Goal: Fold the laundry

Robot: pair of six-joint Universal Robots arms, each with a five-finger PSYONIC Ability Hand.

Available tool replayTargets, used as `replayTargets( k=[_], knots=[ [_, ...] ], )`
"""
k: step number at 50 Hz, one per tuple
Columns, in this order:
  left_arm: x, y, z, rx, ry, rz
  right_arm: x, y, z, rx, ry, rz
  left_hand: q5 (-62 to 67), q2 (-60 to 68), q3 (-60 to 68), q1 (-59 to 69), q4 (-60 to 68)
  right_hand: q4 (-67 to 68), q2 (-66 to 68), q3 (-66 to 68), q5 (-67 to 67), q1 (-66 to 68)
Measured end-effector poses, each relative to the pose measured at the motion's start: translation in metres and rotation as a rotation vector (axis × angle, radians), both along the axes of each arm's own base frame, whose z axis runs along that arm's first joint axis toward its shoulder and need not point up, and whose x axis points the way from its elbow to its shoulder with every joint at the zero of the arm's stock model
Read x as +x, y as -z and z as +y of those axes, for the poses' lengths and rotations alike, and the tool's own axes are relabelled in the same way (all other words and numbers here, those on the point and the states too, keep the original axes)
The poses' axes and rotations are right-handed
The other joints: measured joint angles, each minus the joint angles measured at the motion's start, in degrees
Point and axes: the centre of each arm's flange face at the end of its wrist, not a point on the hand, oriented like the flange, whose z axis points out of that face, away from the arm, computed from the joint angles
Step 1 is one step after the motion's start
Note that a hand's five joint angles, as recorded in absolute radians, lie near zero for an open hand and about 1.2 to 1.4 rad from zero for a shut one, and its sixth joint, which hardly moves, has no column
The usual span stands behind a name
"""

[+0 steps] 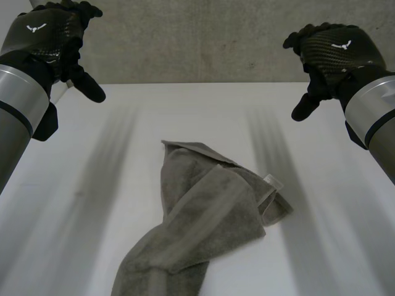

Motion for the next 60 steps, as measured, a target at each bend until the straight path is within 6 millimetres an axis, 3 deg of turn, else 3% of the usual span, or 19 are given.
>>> replayTargets(
  k=[6,10,14,15,22,28,33,40,44,52,58,60],
  knots=[
    [-0.003,0.007,-0.004,0.003,-0.001,-0.050,0.010,0.014,0.006,0.029,-0.079,0.079,0.0,0.5,0.5,0.2,0.4,0.0,0.0,0.0,0.0,0.0],
    [-0.008,0.022,-0.013,0.036,0.005,-0.087,0.024,0.042,0.015,0.109,-0.187,0.215,0.2,2.0,2.0,1.5,2.0,0.0,0.0,0.0,0.0,0.0],
    [-0.013,0.038,-0.020,0.082,0.019,-0.107,0.031,0.057,0.019,0.149,-0.232,0.282,1.7,3.3,3.2,2.8,3.3,0.0,0.0,0.0,0.0,0.0],
    [-0.017,0.050,-0.023,0.119,0.034,-0.119,0.035,0.069,0.019,0.174,-0.257,0.326,2.3,3.8,3.8,3.1,3.8,0.0,0.0,0.0,0.0,0.0],
    [-0.043,0.099,-0.020,0.277,0.136,-0.112,0.042,0.093,0.008,0.218,-0.271,0.384,7.9,9.5,9.4,8.9,9.5,0.0,0.0,0.0,0.0,0.0],
    [-0.078,0.135,-0.006,0.349,0.254,-0.106,0.036,0.097,-0.014,0.224,-0.218,0.383,8.6,10.1,10.0,9.4,10.0,0.0,0.0,0.0,0.0,0.0],
    [-0.125,0.166,0.011,0.342,0.422,-0.129,0.014,0.095,-0.043,0.221,-0.115,0.380,8.9,10.4,10.4,9.7,10.4,0.0,0.0,0.0,0.0,0.0],
    [-0.156,0.198,0.016,0.299,0.534,-0.252,-0.004,0.092,-0.062,0.217,-0.044,0.381,13.9,15.7,15.7,15.1,15.4,0.0,0.0,0.0,0.0,0.0],
    [-0.166,0.219,0.017,0.262,0.566,-0.357,-0.009,0.091,-0.068,0.216,-0.026,0.382,27.7,29.9,29.8,30.0,29.3,0.0,0.0,0.0,0.0,0.0],
    [-0.169,0.231,0.017,0.231,0.570,-0.431,-0.010,0.099,-0.071,0.232,-0.027,0.390,45.6,48.1,47.9,46.7,47.6,0.0,0.0,0.0,0.0,0.0],
    [-0.167,0.223,0.017,0.218,0.564,-0.431,-0.009,0.107,-0.073,0.252,-0.033,0.398,54.7,57.3,57.0,54.4,57.3,0.0,0.0,0.0,0.0,0.0],
    [-0.166,0.212,0.018,0.195,0.558,-0.428,-0.008,0.109,-0.073,0.259,-0.039,0.398,55.9,58.5,58.2,55.0,58.4,0.0,0.0,0.0,0.0,0.0]
  ],
)
